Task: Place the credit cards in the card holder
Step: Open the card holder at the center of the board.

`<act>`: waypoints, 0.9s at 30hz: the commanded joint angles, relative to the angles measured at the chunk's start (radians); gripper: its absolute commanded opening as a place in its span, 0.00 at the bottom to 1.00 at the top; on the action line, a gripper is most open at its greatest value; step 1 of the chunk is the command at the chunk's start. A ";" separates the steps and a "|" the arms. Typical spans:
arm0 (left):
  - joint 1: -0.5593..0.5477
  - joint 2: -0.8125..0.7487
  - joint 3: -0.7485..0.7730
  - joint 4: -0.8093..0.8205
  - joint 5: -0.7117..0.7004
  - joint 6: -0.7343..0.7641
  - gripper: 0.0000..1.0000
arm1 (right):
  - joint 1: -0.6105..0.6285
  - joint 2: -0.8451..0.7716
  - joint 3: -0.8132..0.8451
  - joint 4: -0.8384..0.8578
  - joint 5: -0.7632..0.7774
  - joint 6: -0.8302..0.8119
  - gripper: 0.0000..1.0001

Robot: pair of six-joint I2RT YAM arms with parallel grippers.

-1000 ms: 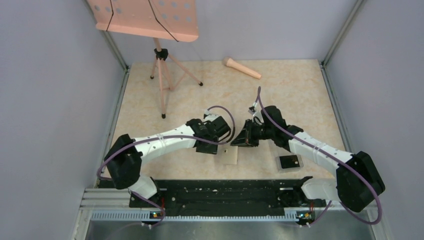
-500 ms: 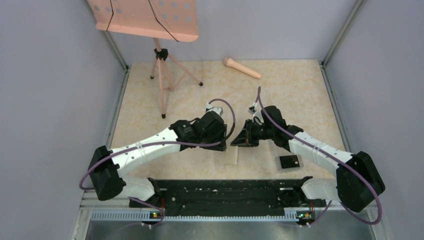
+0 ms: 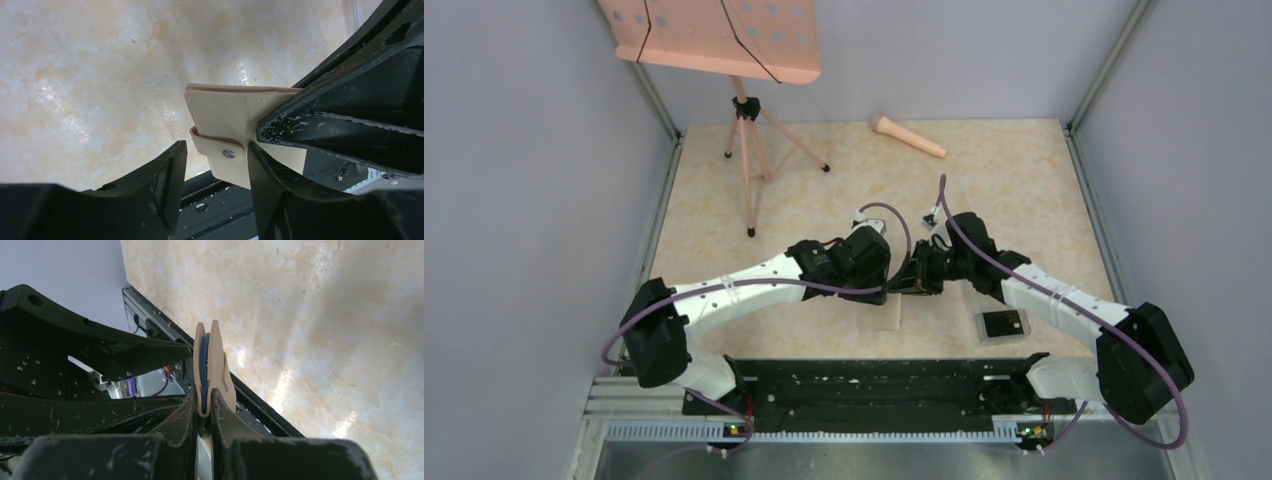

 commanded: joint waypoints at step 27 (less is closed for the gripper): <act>-0.078 0.183 0.098 -0.150 -0.142 -0.048 0.12 | 0.019 -0.031 0.080 -0.008 -0.005 0.006 0.00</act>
